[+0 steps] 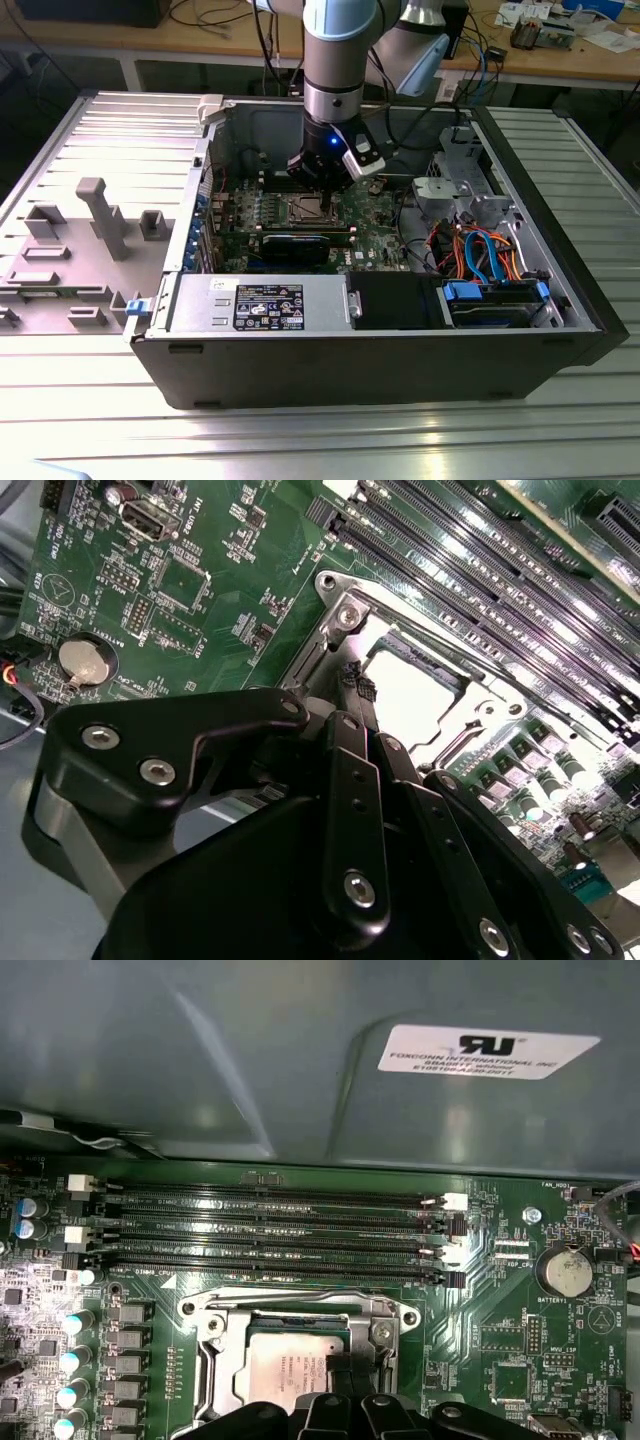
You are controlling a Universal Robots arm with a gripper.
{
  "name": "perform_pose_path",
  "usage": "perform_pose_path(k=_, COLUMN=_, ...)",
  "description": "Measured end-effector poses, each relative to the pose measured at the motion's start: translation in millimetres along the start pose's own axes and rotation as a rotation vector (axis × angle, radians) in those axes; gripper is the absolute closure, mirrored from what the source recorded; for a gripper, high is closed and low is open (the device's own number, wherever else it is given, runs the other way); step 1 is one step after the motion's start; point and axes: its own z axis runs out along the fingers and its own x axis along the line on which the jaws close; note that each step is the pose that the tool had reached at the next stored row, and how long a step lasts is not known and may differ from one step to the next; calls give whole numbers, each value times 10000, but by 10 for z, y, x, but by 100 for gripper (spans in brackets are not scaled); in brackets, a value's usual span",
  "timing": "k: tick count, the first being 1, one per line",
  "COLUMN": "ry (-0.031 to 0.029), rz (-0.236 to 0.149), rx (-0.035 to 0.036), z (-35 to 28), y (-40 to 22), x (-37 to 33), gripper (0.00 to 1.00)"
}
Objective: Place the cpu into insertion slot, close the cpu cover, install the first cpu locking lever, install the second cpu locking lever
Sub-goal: 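Install the second cpu locking lever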
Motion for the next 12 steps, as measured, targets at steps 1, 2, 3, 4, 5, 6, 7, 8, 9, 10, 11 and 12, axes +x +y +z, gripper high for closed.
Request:
perform_pose_path(k=1, ry=0, rz=0, rx=0, z=0, y=0, x=0, gripper=89)
perform_pose_path(k=2, ry=0, rz=0, rx=0, z=0, y=-1, x=0, gripper=89)
perform_pose_path(k=3, ry=-1, rz=0, rx=-1, z=0, y=-1, x=0, gripper=89)
perform_pose_path(k=4, ry=1, rz=0, rx=2, z=-8, y=-1, x=0, gripper=89)
perform_pose_path(k=5, ry=-1, rz=0, rx=0, z=-22, y=0, x=-1, gripper=89)
perform_pose_path(k=6, ry=0, rz=0, rx=0, z=-39, y=0, x=-1, gripper=89)
perform_pose_path(k=7, ry=-1, rz=0, rx=0, z=-38, y=0, x=-1, gripper=89)
perform_pose_path(k=8, ry=-1, rz=-1, rx=1, z=-39, y=0, x=-1, gripper=89)
perform_pose_path(k=9, ry=-1, rz=0, rx=2, z=-39, y=0, x=-1, gripper=89)
perform_pose_path(k=10, ry=-1, rz=-1, rx=3, z=-39, y=0, x=-1, gripper=89)
perform_pose_path(k=11, ry=0, rz=0, rx=3, z=-39, y=0, x=-1, gripper=89)
perform_pose_path(k=12, ry=0, rz=0, rx=3, z=-39, y=0, x=-1, gripper=89)
